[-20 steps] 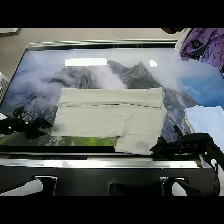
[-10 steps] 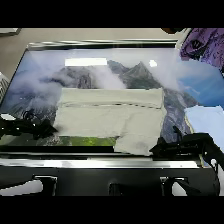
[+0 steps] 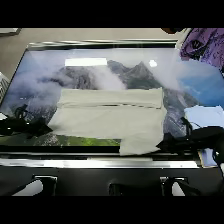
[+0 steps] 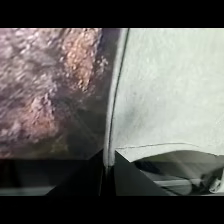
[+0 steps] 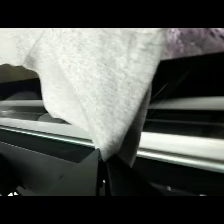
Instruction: Fold the clothes and pants, and hang the long-sleeved shirts on hangers.
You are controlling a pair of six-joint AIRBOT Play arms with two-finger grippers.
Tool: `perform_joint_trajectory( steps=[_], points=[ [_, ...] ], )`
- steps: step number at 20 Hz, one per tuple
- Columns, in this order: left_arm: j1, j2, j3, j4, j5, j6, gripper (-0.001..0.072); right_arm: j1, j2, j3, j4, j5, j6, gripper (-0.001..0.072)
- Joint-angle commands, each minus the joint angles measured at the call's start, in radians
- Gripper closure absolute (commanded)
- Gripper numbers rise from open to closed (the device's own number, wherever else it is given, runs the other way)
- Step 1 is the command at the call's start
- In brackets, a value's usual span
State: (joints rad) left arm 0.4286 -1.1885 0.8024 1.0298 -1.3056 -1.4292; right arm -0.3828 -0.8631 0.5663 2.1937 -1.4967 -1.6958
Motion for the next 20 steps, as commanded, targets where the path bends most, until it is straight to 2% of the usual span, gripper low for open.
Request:
perform_joint_trajectory(
  steps=[1,3,6,8,12,16,20],
  points=[
    [0.001,0.209,0.001,0.143,-0.082,-0.110,0.0694,0.001,0.222,0.057,-0.092,-0.169,0.125,0.0680],
    [0.000,0.299,0.002,0.148,-0.090,-0.134,0.0695,0.001,0.312,0.105,-0.136,-0.212,0.158,0.0681],
    [-0.006,0.327,0.012,0.141,-0.047,-0.143,0.0695,0.001,0.290,0.187,-0.130,-0.134,0.168,0.0681],
    [-0.024,0.299,0.031,0.141,0.029,-0.143,0.0695,0.001,0.191,0.219,-0.066,-0.040,0.156,0.0681],
    [-0.096,0.158,0.096,0.141,0.200,-0.143,0.0695,0.001,-0.077,0.251,0.100,0.146,0.051,0.0680],
    [-0.146,-0.031,0.204,0.141,0.309,-0.142,0.0695,0.105,-0.324,0.378,0.107,0.301,-0.017,0.0680],
    [-0.167,-0.211,0.338,0.142,0.335,-0.142,0.0695,0.189,-0.533,0.558,0.058,0.409,0.019,0.0680]
  ],
)
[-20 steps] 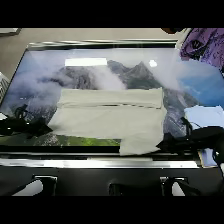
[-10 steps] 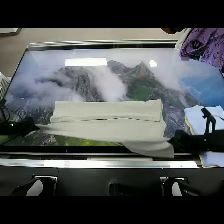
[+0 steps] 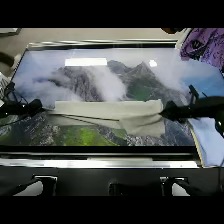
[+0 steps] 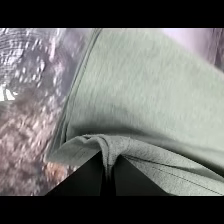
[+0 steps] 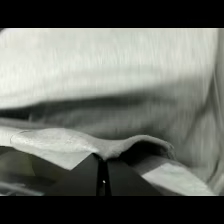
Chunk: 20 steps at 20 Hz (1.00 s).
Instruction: Fold the clothes and pants, and hang the long-sleeved shirts on hangers.
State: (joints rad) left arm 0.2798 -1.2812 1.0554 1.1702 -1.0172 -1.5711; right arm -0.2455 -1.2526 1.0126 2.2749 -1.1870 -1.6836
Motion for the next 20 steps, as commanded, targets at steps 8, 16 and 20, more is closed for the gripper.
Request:
perform_joint_trajectory(
  steps=[8,16,20],
  points=[
    [-0.079,-0.358,0.286,0.002,0.041,0.000,0.0695,0.052,-0.347,0.304,-0.069,0.149,0.047,0.0679],
    [-0.113,-0.438,0.327,-0.014,0.039,-0.026,0.0357,0.034,-0.429,0.322,-0.063,0.112,0.067,0.0298],
    [-0.088,-0.421,0.404,-0.012,-0.065,-0.037,0.0150,-0.109,-0.428,0.400,-0.063,-0.117,-0.008,0.0049]
  ],
)
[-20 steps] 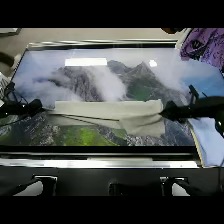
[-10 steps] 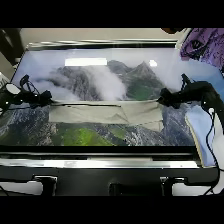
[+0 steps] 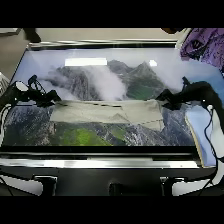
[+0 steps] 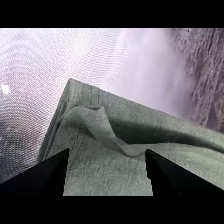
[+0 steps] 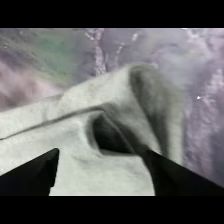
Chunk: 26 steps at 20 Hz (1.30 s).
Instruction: Fold the clothes and pants, and hang the long-sleeved shirts on hangers.
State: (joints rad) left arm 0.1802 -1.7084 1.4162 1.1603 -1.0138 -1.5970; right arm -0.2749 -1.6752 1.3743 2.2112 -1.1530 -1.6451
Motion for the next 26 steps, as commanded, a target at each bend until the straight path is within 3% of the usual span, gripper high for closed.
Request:
perform_joint_trajectory(
  steps=[1,7,13,14,15,16,17,18,19,21,22,26],
  points=[
    [0.016,0.016,0.057,0.007,-0.092,-0.011,0.0150,-0.118,-0.008,0.037,-0.001,-0.188,-0.073,0.0046],
    [0.019,0.075,0.088,0.064,-0.150,-0.012,0.0150,-0.160,-0.089,0.001,0.072,-0.236,-0.183,0.0024],
    [0.019,0.099,0.088,0.063,-0.150,-0.013,0.0151,-0.065,-0.191,0.001,0.086,-0.227,-0.207,0.0044],
    [0.018,0.100,0.088,0.060,-0.150,-0.013,0.0151,-0.044,-0.197,0.001,0.087,-0.226,-0.208,0.0086],
    [0.017,0.100,0.088,0.050,-0.150,-0.013,0.0151,-0.023,-0.197,0.001,0.090,-0.225,-0.213,0.0211],
    [0.017,0.100,0.088,0.027,-0.145,-0.012,0.0152,-0.007,-0.195,0.001,0.092,-0.221,-0.217,0.0340],
    [0.015,0.098,0.088,-0.005,-0.133,-0.012,0.0155,0.000,-0.188,0.002,0.097,-0.215,-0.217,0.0556],
    [0.009,0.097,0.088,-0.042,-0.117,-0.012,0.0172,0.004,-0.172,0.002,0.107,-0.214,-0.208,0.0679],
    [-0.003,0.093,0.088,-0.089,-0.097,-0.012,0.0236,0.004,-0.145,0.003,0.103,-0.214,-0.188,0.0680],
    [-0.053,0.079,0.088,-0.180,-0.050,-0.011,0.0595,0.004,-0.064,0.028,0.053,-0.236,-0.104,0.0680],
    [-0.089,0.066,0.088,-0.213,-0.031,-0.010,0.0692,0.004,-0.019,0.056,0.006,-0.258,-0.049,0.0680],
    [-0.304,-0.024,0.088,-0.339,0.043,-0.009,0.0693,0.004,0.123,0.220,-0.189,-0.378,0.146,0.0680]
  ],
)
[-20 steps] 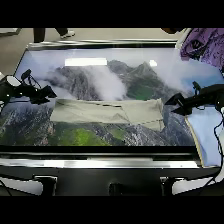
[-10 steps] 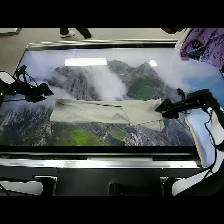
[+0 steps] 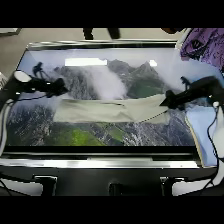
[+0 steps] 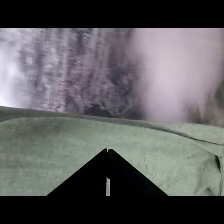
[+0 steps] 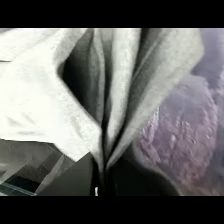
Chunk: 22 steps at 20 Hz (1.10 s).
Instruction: Fold the clothes and pants, and hang the long-sleeved shirts on hangers.
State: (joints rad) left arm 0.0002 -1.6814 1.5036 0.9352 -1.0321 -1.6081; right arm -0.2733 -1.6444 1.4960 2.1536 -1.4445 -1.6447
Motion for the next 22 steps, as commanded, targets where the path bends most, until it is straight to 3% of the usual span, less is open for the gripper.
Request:
perform_joint_trajectory(
  steps=[1,6,9,11,14,17,22],
  points=[
    [-0.188,-0.080,0.001,-0.164,0.093,0.002,0.0693,0.003,0.112,0.144,-0.159,-0.130,0.175,0.0680],
    [-0.487,-0.211,0.027,-0.491,0.337,0.003,0.0694,0.003,0.182,0.344,-0.279,-0.269,0.241,0.0680],
    [-0.622,-0.331,0.170,-0.599,0.372,0.002,0.0693,0.003,0.205,0.414,-0.303,-0.310,0.251,0.0680],
    [-0.693,-0.428,0.304,-0.634,0.372,-0.025,0.0693,0.003,0.219,0.420,-0.311,-0.324,0.251,0.0680],
    [-0.774,-0.568,0.488,-0.641,0.372,-0.135,0.0694,0.003,0.222,0.420,-0.311,-0.345,0.252,0.0680],
    [-0.828,-0.645,0.570,-0.653,0.406,-0.203,0.0694,0.003,0.223,0.420,-0.311,-0.345,0.251,0.0680],
    [-0.815,-0.655,0.567,-0.655,0.352,-0.206,0.0694,0.004,0.223,0.420,-0.306,-0.322,0.252,0.0680]
  ],
)
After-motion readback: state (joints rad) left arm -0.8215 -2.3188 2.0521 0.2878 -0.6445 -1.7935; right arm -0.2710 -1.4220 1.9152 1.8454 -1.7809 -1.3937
